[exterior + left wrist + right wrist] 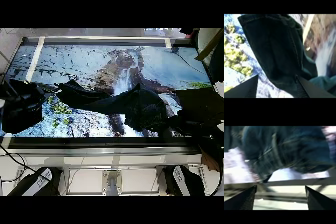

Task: Fold the clothes and pants, and hang the long-sleeved shirts on hangers.

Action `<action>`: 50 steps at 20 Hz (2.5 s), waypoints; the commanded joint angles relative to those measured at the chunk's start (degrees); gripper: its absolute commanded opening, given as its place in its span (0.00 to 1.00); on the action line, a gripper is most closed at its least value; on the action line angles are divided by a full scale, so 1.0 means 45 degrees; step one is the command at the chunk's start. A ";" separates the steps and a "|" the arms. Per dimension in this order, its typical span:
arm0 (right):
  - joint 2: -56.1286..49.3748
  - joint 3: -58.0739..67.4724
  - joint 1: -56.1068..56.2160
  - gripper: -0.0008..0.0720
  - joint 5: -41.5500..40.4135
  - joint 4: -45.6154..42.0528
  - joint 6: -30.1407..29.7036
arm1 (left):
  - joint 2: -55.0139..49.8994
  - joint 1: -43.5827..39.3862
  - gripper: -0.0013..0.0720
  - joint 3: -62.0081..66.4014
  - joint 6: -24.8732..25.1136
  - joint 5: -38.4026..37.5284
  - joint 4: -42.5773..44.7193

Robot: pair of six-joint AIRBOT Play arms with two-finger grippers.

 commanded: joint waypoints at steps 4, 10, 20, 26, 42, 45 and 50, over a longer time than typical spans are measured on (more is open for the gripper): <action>0.0024 -0.3434 0.3536 0.96 -0.3570 0.3871 -0.0520 | -0.0379 -0.0243 0.73 -0.2195 0.0758 0.2997 -0.2555; -0.0515 -0.3419 0.8908 0.96 -0.9277 0.3900 0.0801 | -0.1778 -0.1481 0.72 -0.2113 0.1005 0.4017 -0.4027; -0.3925 -0.1122 1.0006 0.87 -1.0161 0.3871 0.1059 | -0.4818 -0.1914 0.67 -0.0121 0.1928 0.4245 -0.4668; -0.3944 -0.0865 1.0006 0.86 -1.0171 0.3585 0.1064 | -0.5591 -0.1909 0.67 0.0355 0.1928 0.4303 -0.4575; -0.3721 0.0413 0.8476 0.10 -0.8111 0.1535 0.1069 | -0.5586 -0.1787 0.03 0.2244 0.4090 0.4328 -0.4571; -0.2613 0.1933 0.6766 0.08 -0.4974 -0.0389 0.1078 | -0.3172 -0.0797 0.03 0.2312 0.5469 0.4226 -0.4512; 0.0389 0.4294 0.5241 0.08 -0.1515 -0.1710 0.1501 | 0.1122 -0.0034 0.03 0.2312 0.5644 0.2939 -0.2633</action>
